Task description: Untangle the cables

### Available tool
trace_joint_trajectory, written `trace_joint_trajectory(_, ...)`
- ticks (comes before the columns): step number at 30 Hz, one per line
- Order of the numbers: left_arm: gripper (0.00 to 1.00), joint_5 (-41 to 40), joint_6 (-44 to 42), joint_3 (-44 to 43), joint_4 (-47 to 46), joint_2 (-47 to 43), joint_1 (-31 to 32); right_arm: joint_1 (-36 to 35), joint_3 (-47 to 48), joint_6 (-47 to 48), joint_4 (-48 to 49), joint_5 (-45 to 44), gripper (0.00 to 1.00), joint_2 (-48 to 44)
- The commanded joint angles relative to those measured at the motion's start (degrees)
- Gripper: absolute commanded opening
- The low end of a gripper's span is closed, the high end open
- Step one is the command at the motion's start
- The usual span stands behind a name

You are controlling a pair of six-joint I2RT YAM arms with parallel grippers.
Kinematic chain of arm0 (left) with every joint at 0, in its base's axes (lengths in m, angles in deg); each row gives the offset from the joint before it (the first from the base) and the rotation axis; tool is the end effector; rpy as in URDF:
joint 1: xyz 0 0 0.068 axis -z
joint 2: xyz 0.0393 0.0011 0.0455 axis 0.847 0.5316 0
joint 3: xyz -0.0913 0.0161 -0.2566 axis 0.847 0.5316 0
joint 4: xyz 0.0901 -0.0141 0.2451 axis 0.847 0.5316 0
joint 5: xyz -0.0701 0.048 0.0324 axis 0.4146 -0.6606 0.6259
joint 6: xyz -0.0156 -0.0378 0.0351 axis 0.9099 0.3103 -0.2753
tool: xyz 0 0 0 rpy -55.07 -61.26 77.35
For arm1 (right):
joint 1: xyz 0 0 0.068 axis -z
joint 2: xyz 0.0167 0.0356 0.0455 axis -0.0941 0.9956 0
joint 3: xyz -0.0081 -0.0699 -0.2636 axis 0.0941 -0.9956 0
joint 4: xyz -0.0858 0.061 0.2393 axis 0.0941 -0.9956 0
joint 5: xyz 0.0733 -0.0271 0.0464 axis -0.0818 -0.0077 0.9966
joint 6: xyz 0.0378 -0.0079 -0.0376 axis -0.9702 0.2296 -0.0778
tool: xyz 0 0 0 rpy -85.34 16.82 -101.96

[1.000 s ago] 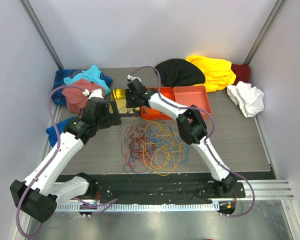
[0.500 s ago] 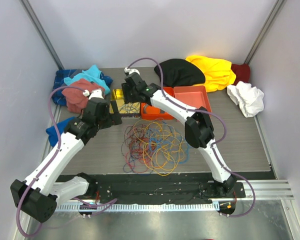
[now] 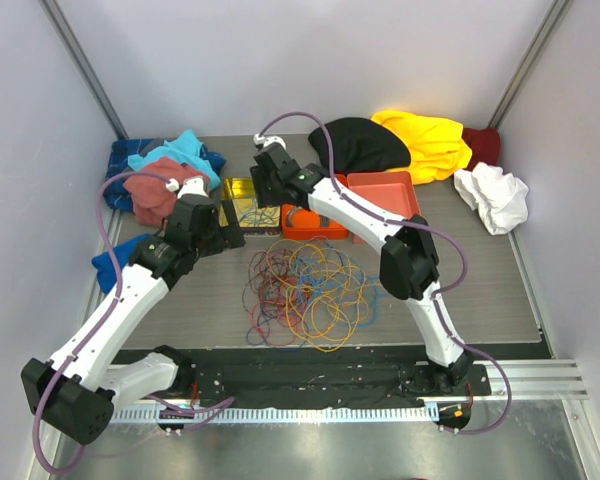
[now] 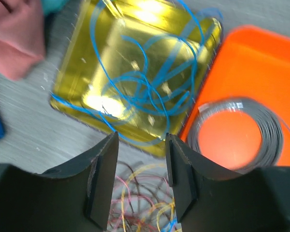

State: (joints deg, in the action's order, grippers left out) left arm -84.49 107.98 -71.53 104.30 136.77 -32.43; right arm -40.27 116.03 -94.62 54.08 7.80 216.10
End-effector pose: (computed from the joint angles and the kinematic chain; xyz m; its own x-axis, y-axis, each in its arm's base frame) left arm 0.2019 -0.0858 0.3206 -0.6202 -0.3086 -0.7212 -0.1384 0.9480 -0.2866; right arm 0.3672 0.3661 0.2826 -0.6395 -0.1744 -0.7487 -0.4098 0.9014 0.1401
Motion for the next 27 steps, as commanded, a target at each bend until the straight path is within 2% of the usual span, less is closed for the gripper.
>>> trace_joint_trajectory(1,1.00,0.0,0.8,0.4,-3.6,-0.4,0.0,-0.9,-9.3,-1.5,6.2,-3.8,0.51,-14.0)
trace_joint_trajectory(2,1.00,0.3,0.9,0.5,-4.0,0.1,0.0,-1.0,-13.8,-1.8,7.9,-4.2,0.52,-16.0)
trace_joint_trajectory(7,1.00,2.1,1.7,0.7,-6.0,1.9,0.0,-1.6,-19.0,-1.5,8.5,-5.9,0.52,-25.4)
trace_joint_trajectory(10,1.00,4.4,0.6,1.5,-7.7,2.5,0.0,-1.8,-28.8,-1.5,11.1,-8.9,0.52,-35.5)
trace_joint_trajectory(11,1.00,5.4,0.1,2.1,-8.4,2.6,0.1,-1.7,-35.9,-1.8,12.3,-10.7,0.52,-38.3)
trace_joint_trajectory(12,1.00,8.1,-1.2,4.0,-11.0,2.4,0.2,-1.8,-39.4,-2.1,14.7,-11.2,0.52,-44.2)
trace_joint_trajectory(14,1.00,11.3,-1.1,6.4,-14.4,1.7,0.5,-1.8,-49.1,-2.8,16.3,-13.4,0.52,-49.2)
trace_joint_trajectory(15,1.00,12.2,0.7,9.1,-18.3,1.6,0.6,-1.8,-51.4,-3.5,16.7,-13.8,0.52,-53.4)
trace_joint_trajectory(18,1.00,13.0,6.1,12.2,-22.2,3.2,1.3,-1.8,-58.4,-4.7,14.9,-14.9,0.52,-59.1)
trace_joint_trajectory(20,1.00,14.5,7.9,13.3,-24.4,5.6,2.7,-1.9,-63.2,-5.8,14.8,-15.6,0.52,-61.9)
trace_joint_trajectory(22,1.00,11.7,8.7,13.1,-25.7,7.4,6.7,-1.9,-67.1,-7.1,16.2,-16.3,0.52,-66.9)
trace_joint_trajectory(23,1.00,11.5,8.8,12.5,-25.9,8.1,7.9,-2.1,-70.7,-7.6,17.0,-16.2,0.53,-68.4)
trace_joint_trajectory(27,1.00,12.4,7.5,7.7,-24.5,11.8,13.4,-2.1,-75.5,-9.6,13.6,-15.2,0.52,-72.5)
